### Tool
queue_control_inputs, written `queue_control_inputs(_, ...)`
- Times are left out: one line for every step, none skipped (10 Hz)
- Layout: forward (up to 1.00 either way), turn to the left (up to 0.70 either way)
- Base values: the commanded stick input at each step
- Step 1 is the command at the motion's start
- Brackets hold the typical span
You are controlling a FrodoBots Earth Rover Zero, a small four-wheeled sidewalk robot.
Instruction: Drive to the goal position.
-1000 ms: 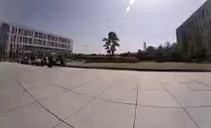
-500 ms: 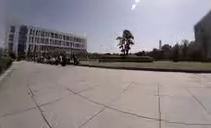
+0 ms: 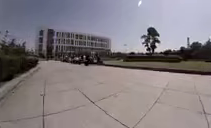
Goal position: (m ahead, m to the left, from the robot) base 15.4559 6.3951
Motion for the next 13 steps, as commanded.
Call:
queue_control_inputs(1.0,0.4)
queue_control_inputs(1.0,0.4)
queue_control_inputs(1.0,0.4)
queue_control_inputs(1.0,0.4)
queue_control_inputs(1.0,0.4)
queue_control_inputs(1.0,0.4)
queue_control_inputs(1.0,0.4)
queue_control_inputs(1.0,0.4)
queue_control_inputs(1.0,0.0)
queue_control_inputs(1.0,0.0)
queue_control_inputs(1.0,0.0)
queue_control_inputs(1.0,0.0)
queue_control_inputs(1.0,0.0)
